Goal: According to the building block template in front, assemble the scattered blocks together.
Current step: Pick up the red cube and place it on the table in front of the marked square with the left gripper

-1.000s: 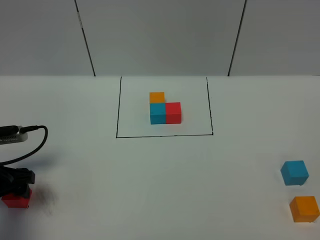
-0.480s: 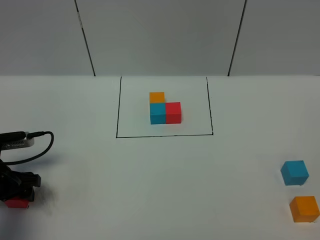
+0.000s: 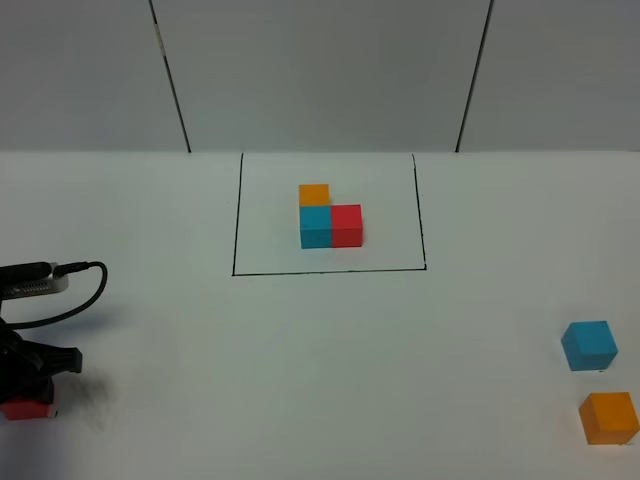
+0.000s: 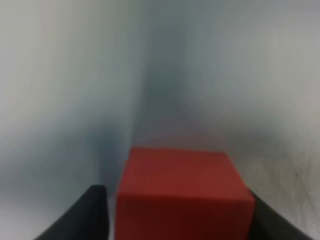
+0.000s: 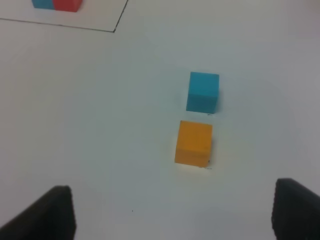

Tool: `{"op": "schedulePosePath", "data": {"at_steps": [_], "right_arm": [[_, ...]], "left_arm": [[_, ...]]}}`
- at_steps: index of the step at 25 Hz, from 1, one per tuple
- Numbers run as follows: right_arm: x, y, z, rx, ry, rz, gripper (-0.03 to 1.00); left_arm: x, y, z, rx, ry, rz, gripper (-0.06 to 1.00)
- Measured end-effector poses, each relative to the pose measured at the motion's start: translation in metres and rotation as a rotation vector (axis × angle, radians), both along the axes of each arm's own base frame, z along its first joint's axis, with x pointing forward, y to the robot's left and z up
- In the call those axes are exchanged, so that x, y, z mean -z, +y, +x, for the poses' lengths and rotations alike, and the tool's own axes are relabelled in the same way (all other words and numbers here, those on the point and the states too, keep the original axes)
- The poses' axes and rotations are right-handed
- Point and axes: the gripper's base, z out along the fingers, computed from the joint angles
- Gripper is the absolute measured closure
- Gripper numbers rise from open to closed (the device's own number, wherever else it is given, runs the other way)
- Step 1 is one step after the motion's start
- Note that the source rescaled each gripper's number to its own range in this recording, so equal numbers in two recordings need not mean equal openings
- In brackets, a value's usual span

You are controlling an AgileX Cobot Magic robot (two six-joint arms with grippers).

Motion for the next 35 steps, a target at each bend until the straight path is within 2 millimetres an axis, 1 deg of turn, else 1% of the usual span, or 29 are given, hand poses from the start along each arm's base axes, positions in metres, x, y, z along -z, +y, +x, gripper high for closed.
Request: {"op": "schedulePosePath", "data": {"at_steps": [1,6,9,12,14,16,18,21,24,26,28,30,33,35], "right_arm": [[0.000,0.000,0.000,0.000,0.000,0.000,0.17],[0.000,0.000,0.000,0.000,0.000,0.000,0.17],[0.000,0.000,0.000,0.000,0.000,0.000,0.17],[0.000,0.000,0.000,0.000,0.000,0.000,0.17],[0.000,0.000,0.000,0.000,0.000,0.000,0.17],[0.000,0.000,0.000,0.000,0.000,0.000,0.17],[0.000,0.000,0.000,0.000,0.000,0.000,0.17],[0.000,0.000,0.000,0.000,0.000,0.000,0.17],[0.000,0.000,0.000,0.000,0.000,0.000,0.17],[0.000,0.000,0.000,0.000,0.000,0.000,0.17],[0.000,0.000,0.000,0.000,0.000,0.000,0.17],[0.000,0.000,0.000,0.000,0.000,0.000,0.17],[0.000,0.000,0.000,0.000,0.000,0.000,0.17],[0.000,0.000,0.000,0.000,0.000,0.000,0.17]], "left_arm": [[0.000,0.000,0.000,0.000,0.000,0.000,0.44],[0.000,0.000,0.000,0.000,-0.001,0.000,0.44],[-0.004,0.000,0.003,0.006,0.028,0.001,0.44],[-0.022,-0.009,0.016,0.104,0.042,0.023,0.44],[-0.045,-0.020,0.030,0.198,0.025,0.045,0.44],[-0.069,-0.037,0.043,0.316,0.011,0.068,0.44],[-0.096,-0.064,0.054,0.497,-0.014,0.104,0.44],[-0.129,-0.112,0.057,0.827,-0.004,0.166,0.44],[-0.151,-0.161,0.053,1.070,0.002,0.200,0.44],[-0.157,-0.195,0.047,1.184,0.003,0.207,0.44],[-0.158,-0.225,0.044,1.284,-0.003,0.217,0.44],[-0.151,-0.254,0.040,1.380,-0.001,0.226,0.44],[-0.131,-0.292,0.037,1.478,-0.024,0.234,0.44],[-0.111,-0.310,0.038,1.508,-0.038,0.230,0.44]]}}
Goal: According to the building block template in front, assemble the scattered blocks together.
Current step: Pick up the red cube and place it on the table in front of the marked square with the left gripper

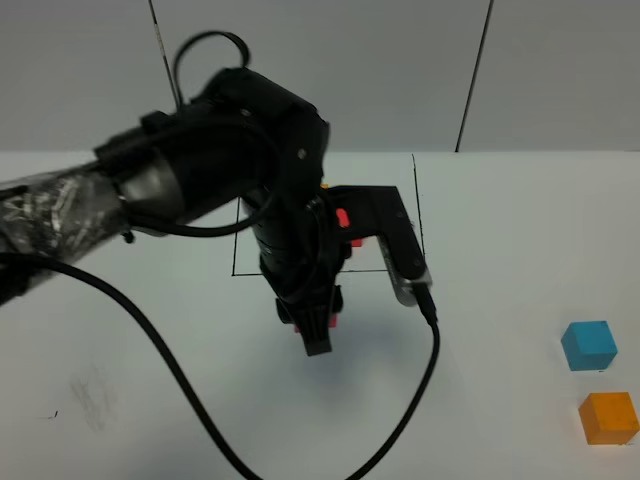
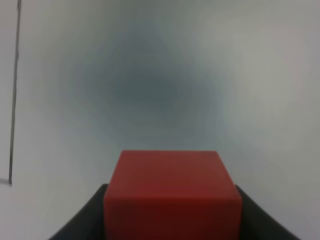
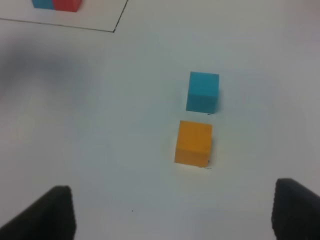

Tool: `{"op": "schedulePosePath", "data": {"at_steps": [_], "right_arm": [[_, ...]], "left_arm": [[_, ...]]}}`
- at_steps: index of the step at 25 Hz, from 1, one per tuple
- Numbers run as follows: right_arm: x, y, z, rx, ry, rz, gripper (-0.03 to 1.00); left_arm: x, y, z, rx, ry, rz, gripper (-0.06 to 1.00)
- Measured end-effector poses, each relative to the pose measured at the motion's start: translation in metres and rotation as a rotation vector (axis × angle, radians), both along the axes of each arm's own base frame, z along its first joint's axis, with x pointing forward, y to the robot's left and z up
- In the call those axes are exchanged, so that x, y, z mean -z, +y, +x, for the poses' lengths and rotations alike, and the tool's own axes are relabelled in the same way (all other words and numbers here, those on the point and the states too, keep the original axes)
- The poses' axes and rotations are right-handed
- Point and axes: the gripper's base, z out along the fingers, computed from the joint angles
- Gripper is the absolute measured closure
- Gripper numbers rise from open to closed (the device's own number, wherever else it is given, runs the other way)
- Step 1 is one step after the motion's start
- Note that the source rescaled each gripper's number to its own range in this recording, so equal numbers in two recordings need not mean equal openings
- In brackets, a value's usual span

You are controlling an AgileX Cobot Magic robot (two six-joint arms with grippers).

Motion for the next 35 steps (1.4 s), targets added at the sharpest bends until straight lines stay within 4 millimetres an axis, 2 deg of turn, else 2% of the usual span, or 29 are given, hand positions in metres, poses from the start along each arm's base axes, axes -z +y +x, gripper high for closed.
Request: {"op": "schedulePosePath", "data": {"at_steps": [4,8,11,15,24,35], "right_arm": [[0.000,0.000,0.000,0.000,0.000,0.000,0.17],[0.000,0.000,0.000,0.000,0.000,0.000,0.17],[0.000,0.000,0.000,0.000,0.000,0.000,0.17],[0.000,0.000,0.000,0.000,0.000,0.000,0.17],[0.000,0.000,0.000,0.000,0.000,0.000,0.17],[0.000,0.000,0.000,0.000,0.000,0.000,0.17]], "left_arm": [[0.043,-0.023,0.004,0.020,0.033,-0.036,0.44],[0.080,-0.045,-0.004,0.098,0.069,-0.049,0.44],[0.101,-0.057,-0.012,0.133,0.082,-0.039,0.44],[0.120,-0.060,-0.015,0.133,0.112,-0.016,0.44],[0.119,-0.062,-0.012,0.135,0.088,-0.033,0.44],[0.120,-0.053,-0.010,0.091,0.072,0.070,0.44]]}}
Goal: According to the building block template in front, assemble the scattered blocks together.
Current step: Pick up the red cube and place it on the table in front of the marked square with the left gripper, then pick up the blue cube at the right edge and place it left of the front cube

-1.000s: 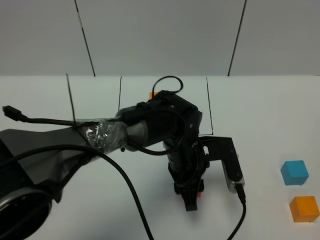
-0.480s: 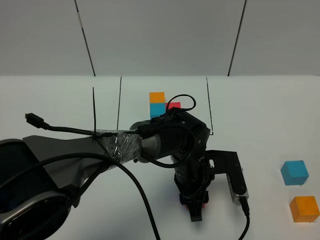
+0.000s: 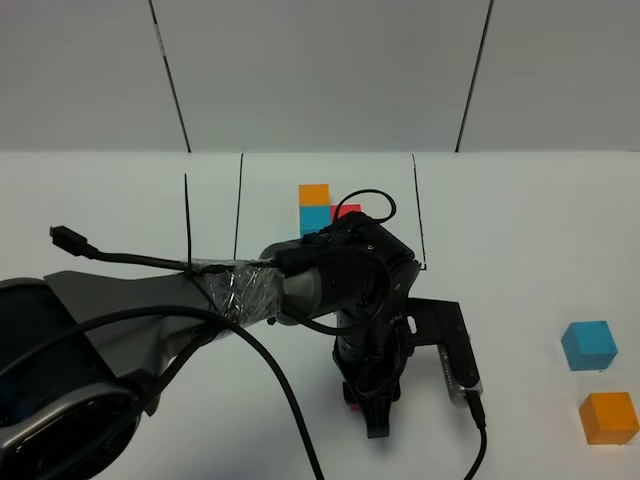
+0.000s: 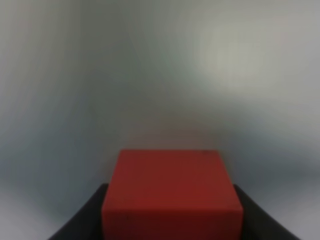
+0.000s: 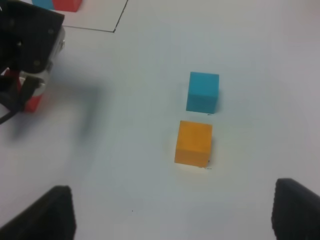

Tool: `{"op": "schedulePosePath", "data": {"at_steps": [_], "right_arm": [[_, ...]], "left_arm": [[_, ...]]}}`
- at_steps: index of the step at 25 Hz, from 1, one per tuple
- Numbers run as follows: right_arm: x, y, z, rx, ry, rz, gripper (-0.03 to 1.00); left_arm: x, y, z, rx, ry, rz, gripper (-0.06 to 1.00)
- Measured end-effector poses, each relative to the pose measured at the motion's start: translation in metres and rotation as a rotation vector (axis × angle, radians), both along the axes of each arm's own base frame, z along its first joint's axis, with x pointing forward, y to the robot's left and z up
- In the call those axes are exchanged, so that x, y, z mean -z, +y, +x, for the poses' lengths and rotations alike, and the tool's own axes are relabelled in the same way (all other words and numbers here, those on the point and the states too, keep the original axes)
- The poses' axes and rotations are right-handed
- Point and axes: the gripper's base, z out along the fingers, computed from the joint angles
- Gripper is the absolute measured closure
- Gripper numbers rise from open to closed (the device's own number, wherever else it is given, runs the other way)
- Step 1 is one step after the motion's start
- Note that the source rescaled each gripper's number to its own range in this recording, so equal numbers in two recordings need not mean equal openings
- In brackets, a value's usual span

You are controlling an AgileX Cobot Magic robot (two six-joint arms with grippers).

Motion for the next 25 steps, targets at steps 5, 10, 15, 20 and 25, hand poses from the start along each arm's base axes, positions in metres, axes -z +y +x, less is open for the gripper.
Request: {"op": "schedulePosePath", "data": {"at_steps": [5,10,15,20,25], "right_arm": [[0.000,0.000,0.000,0.000,0.000,0.000,0.17],[0.000,0.000,0.000,0.000,0.000,0.000,0.17],[0.000,0.000,0.000,0.000,0.000,0.000,0.17],[0.000,0.000,0.000,0.000,0.000,0.000,0.17],[0.000,0.000,0.000,0.000,0.000,0.000,0.17]], "left_arm": [[0.000,0.000,0.000,-0.012,-0.002,-0.004,0.44],[0.001,-0.001,0.002,-0.009,-0.022,-0.012,0.39],[0.003,-0.003,0.005,-0.001,-0.044,-0.021,0.17],[-0.024,-0.010,0.009,0.000,-0.084,-0.066,0.09],[-0.105,-0.013,-0.006,-0.009,-0.095,-0.072,0.08]]}}
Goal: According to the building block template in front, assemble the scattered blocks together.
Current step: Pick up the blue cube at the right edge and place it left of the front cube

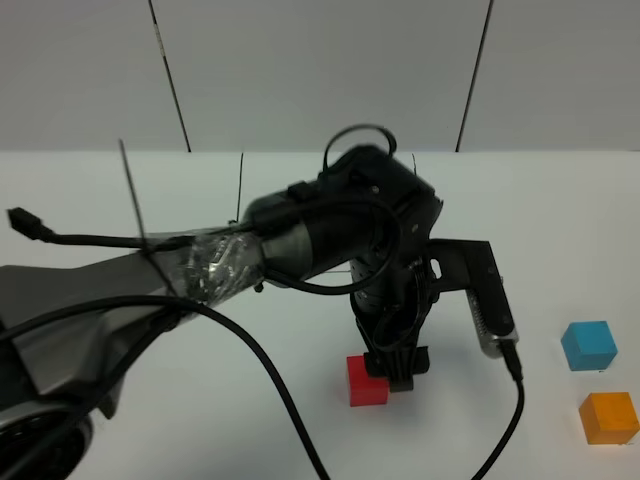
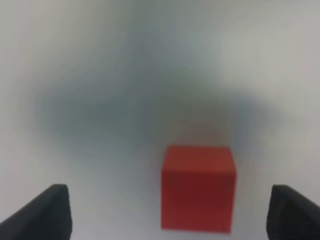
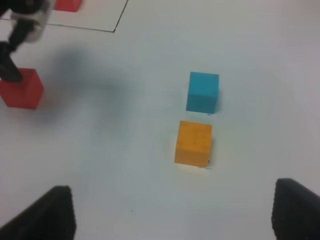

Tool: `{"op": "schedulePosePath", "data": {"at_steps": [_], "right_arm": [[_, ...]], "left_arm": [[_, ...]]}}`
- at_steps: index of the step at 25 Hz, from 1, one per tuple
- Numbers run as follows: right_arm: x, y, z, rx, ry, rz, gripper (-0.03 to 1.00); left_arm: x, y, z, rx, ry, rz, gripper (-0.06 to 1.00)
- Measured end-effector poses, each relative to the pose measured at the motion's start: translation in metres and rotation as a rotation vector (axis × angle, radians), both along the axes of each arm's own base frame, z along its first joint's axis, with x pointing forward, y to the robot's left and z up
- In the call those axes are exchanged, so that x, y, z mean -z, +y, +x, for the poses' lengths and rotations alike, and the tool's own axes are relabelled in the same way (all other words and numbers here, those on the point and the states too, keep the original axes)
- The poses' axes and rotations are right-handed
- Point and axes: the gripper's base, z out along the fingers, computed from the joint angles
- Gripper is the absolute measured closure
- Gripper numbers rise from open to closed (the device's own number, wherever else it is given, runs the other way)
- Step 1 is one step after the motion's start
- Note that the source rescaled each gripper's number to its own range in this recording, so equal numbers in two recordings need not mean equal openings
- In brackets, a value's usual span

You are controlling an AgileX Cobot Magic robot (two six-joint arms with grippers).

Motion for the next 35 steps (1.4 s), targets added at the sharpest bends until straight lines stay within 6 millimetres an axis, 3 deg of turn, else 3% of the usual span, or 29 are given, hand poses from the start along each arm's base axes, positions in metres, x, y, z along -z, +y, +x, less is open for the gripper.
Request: {"op": "schedulePosePath", "data": {"at_steps": [3,6,10,12,15,17,21,25,30,35], "right_arm": [[0.000,0.000,0.000,0.000,0.000,0.001,0.17],[0.000,0.000,0.000,0.000,0.000,0.001,0.17],[0.000,0.000,0.000,0.000,0.000,0.001,0.17],[0.000,0.000,0.000,0.000,0.000,0.001,0.17],[0.000,0.000,0.000,0.000,0.000,0.001,0.17],[0.000,0.000,0.000,0.000,0.000,0.001,0.17],[0.000,0.000,0.000,0.000,0.000,0.001,0.17],[0.000,0.000,0.000,0.000,0.000,0.001,0.17],[0.000,0.000,0.000,0.000,0.000,0.001,0.17],[0.000,0.000,0.000,0.000,0.000,0.001,0.17]], "left_arm": [[-0.069,0.009,-0.009,-0.121,-0.051,-0.097,0.09],[-0.141,0.039,-0.019,-0.356,-0.165,-0.263,0.11],[-0.234,0.116,-0.034,-0.694,-0.319,-0.525,0.12],[-0.278,0.164,-0.055,-0.789,-0.411,-0.645,0.12],[-0.323,0.230,-0.101,-0.875,-0.517,-0.789,0.12],[-0.336,0.267,-0.133,-0.926,-0.577,-0.851,0.12],[-0.329,0.322,-0.199,-1.000,-0.635,-0.933,0.12],[-0.285,0.352,-0.247,-1.019,-0.611,-0.941,0.12],[-0.204,0.370,-0.283,-0.982,-0.537,-0.880,0.12],[-0.148,0.369,-0.311,-0.825,-0.458,-1.047,0.12]]}}
